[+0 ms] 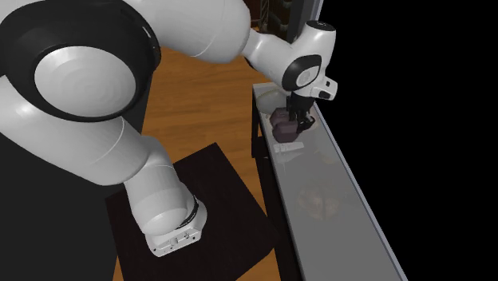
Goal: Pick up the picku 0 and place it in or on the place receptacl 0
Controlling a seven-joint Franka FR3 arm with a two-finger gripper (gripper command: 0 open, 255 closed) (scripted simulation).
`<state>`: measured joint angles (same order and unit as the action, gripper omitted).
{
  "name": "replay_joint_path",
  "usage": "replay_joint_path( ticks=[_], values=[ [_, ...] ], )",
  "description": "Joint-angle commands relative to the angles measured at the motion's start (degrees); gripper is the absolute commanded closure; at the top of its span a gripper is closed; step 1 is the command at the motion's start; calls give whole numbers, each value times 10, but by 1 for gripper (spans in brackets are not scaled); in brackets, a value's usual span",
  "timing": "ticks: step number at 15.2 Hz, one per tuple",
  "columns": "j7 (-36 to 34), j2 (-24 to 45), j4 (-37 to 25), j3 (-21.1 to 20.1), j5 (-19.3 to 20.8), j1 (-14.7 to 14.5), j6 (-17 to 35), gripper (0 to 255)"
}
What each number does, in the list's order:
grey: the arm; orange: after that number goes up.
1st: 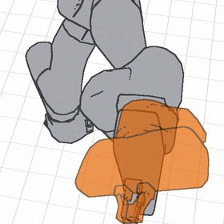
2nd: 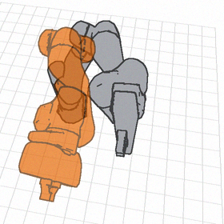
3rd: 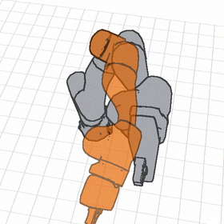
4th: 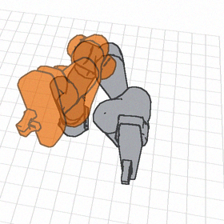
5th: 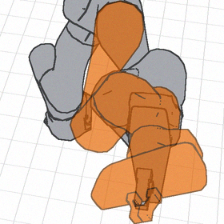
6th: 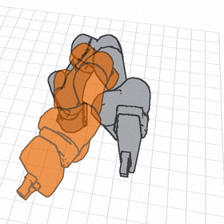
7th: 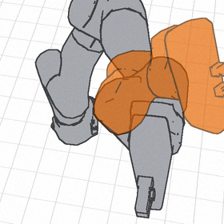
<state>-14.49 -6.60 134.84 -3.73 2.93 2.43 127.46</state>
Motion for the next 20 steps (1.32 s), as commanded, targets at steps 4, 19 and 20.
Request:
replay_joint_path(
  ticks=[4,19,20],
  values=[
    [3,-20,-21,0,-3,-1,-41,255],
    [-28,-31,-121,-22,-11,-17,-153,255],
    [-41,-22,-136,-30,-12,-23,-160,255]
  ],
)
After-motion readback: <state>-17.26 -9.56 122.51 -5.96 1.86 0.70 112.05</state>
